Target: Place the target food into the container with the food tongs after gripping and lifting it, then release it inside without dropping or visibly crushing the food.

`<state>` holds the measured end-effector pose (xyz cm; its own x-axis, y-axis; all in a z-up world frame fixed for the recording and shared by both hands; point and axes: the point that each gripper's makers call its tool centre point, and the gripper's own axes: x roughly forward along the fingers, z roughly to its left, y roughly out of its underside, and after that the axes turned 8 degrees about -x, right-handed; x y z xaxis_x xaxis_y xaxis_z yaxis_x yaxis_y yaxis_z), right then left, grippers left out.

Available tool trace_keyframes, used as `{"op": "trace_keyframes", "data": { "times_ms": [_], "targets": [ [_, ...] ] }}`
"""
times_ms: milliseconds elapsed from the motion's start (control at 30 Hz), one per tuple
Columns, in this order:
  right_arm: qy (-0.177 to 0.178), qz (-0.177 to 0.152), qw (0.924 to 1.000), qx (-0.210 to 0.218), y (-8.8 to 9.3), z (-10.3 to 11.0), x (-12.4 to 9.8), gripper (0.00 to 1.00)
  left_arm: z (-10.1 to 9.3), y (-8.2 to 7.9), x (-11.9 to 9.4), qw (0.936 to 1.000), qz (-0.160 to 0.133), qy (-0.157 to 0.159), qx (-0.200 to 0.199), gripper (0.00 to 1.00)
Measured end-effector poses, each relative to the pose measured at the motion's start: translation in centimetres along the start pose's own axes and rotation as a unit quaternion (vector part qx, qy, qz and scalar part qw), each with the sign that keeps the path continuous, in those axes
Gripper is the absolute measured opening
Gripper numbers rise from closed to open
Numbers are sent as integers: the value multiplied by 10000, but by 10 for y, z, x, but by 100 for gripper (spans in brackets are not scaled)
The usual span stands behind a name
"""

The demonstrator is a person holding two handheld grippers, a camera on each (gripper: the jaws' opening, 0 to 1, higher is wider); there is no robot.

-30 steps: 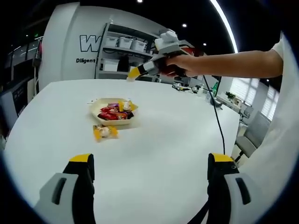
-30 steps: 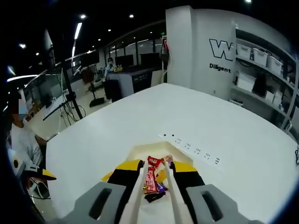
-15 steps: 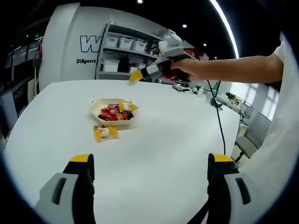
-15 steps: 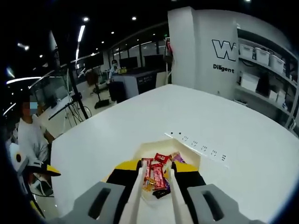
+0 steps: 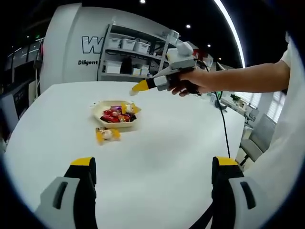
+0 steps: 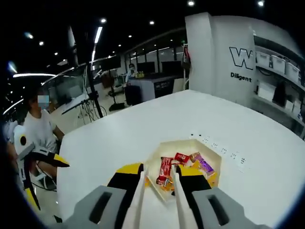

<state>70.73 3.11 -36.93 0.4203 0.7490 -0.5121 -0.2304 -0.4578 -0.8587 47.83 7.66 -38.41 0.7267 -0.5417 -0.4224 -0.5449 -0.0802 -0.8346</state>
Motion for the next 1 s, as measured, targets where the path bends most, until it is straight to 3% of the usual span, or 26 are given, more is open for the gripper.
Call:
{"op": "trace_keyframes", "data": {
  "times_ms": [233, 433, 1000],
  "targets": [
    [-275, 157, 9993, -180, 16, 37, 6, 23, 1, 1, -3, 10000, -11, -33, -18, 98],
    [-444, 272, 9975, -481, 25, 55, 17, 24, 3, 2, -7, 10000, -15, -71, -25, 98],
    [-781, 628, 9889, -1097, 47, 75, 44, 24, 8, 3, -12, 9999, -26, -137, -49, 98]
  ]
}}
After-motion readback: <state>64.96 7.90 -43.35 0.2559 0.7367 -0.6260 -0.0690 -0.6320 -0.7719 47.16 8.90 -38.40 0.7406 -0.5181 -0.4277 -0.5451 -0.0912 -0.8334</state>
